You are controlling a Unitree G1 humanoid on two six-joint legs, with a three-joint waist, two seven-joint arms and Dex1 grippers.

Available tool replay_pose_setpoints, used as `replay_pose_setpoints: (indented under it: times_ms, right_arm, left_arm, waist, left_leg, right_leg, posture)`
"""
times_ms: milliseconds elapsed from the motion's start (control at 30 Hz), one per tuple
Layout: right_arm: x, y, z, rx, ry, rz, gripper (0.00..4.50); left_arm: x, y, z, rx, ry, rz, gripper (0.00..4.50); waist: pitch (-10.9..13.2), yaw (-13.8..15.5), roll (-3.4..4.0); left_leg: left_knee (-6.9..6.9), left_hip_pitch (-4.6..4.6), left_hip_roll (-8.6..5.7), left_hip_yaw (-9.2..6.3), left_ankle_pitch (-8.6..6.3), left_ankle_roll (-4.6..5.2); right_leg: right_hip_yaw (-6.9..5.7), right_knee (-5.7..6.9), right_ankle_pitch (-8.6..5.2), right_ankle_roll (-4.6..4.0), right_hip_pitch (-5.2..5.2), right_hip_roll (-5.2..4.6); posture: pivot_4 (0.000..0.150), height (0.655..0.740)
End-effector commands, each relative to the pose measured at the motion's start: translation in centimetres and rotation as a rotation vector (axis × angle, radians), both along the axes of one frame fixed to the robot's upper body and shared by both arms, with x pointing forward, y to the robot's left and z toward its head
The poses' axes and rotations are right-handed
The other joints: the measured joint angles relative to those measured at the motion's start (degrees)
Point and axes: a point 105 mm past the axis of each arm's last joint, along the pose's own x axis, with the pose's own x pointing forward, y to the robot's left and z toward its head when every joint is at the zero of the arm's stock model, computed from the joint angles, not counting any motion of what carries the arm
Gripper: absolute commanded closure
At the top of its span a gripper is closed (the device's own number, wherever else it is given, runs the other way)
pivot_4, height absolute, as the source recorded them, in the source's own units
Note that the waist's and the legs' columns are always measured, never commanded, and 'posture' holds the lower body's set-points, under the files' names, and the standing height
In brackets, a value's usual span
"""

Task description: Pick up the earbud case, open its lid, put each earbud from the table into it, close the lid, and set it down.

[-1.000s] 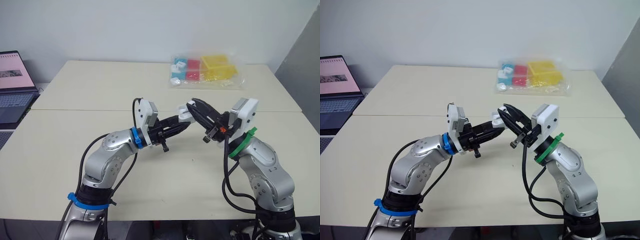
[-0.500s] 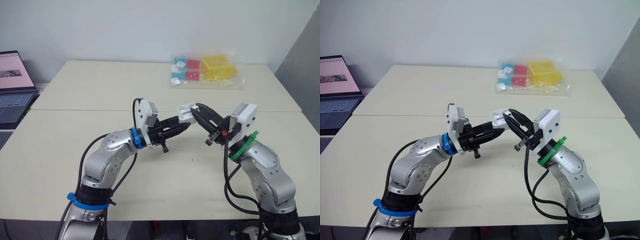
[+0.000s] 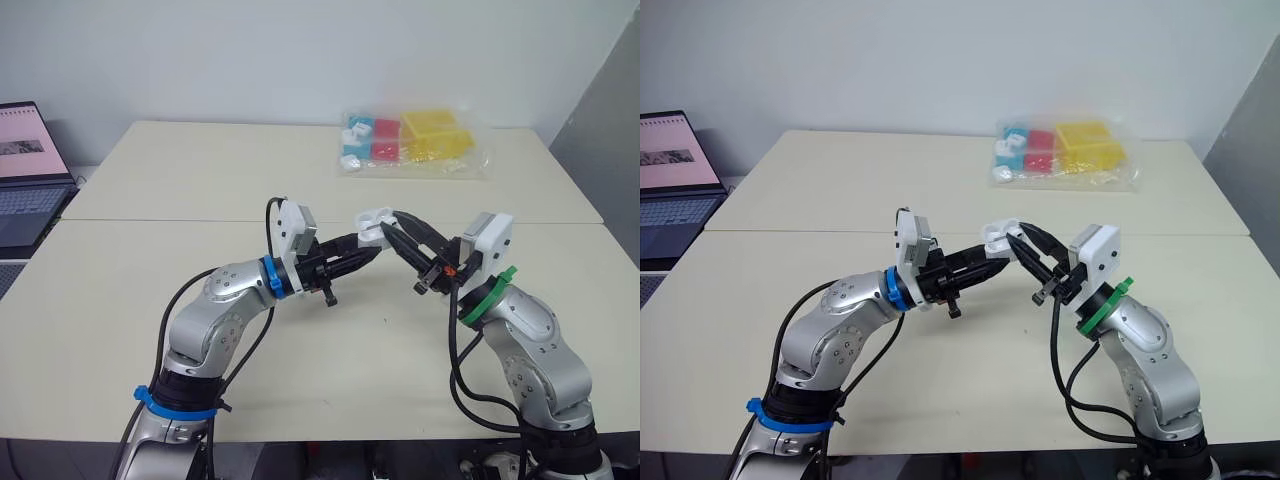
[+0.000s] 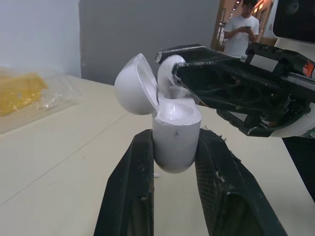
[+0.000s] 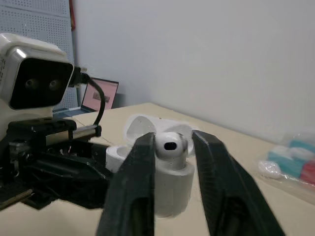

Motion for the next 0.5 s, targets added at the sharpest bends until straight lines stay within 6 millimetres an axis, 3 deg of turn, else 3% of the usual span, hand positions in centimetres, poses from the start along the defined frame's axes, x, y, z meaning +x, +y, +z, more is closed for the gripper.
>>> replay_pose_setpoints:
  times_ms: [33, 67, 200, 400, 500]
  right_arm:
    - [-1.0, 0.2, 0.6, -0.034, -0.019, 0.037, 2.06]
    - [-1.2, 0.2, 0.7, -0.042, -0.016, 0.042, 1.70]
    - [-1.6, -0.4, 1.1, -0.054, -0.005, 0.045, 1.69]
    - [-3.3, -3.7, 2.5, -0.150, 0.062, 0.064, 1.69]
    - [-2.5, -5.7, 2.1, -0.187, 0.151, -0.010, 1.69]
  left_arm:
    - [-0.6, -0.2, 1.5, -0.024, -0.071, -0.016, 3.71]
    - [-0.6, -0.2, 1.5, -0.022, -0.072, -0.016, 3.71]
    - [-0.4, -0.2, 1.3, -0.016, -0.072, -0.009, 3.71]
    - [0.1, 0.2, 0.6, 0.022, -0.108, 0.039, 3.71]
    - [0.2, 0.3, 0.1, 0.056, -0.152, 0.049, 3.71]
  waist:
    - [0.00, 0.01, 0.00]
    - [0.00, 0.01, 0.00]
    - [0.00, 0.01, 0.00]
    - [0.02, 0.08, -0.01]
    - [0.03, 0.13, -0.03]
  left_leg:
    - [0.00, 0.00, 0.00, 0.00, 0.00, 0.00]
    - [0.00, 0.00, 0.00, 0.00, 0.00, 0.00]
    - [-0.02, -0.01, 0.00, -0.01, 0.00, 0.00]
    - [-0.02, -0.03, -0.04, 0.00, 0.00, 0.00]
    - [-0.02, -0.03, -0.04, 0.02, -0.01, 0.00]
  right_leg:
    - [0.00, -0.01, 0.00, 0.00, 0.00, 0.00]
    - [0.00, -0.02, 0.00, 0.00, 0.00, 0.00]
    - [-0.01, -0.03, 0.00, 0.00, 0.00, 0.00]
    - [0.00, -0.08, 0.00, 0.01, 0.02, -0.04]
    - [0.00, -0.09, 0.00, 0.00, 0.02, -0.06]
  posture:
    - [0.150, 0.7359]
    - [0.150, 0.7359]
    - [0.150, 0.7359]
    - [0.150, 0.7359]
    - [0.150, 0.7359]
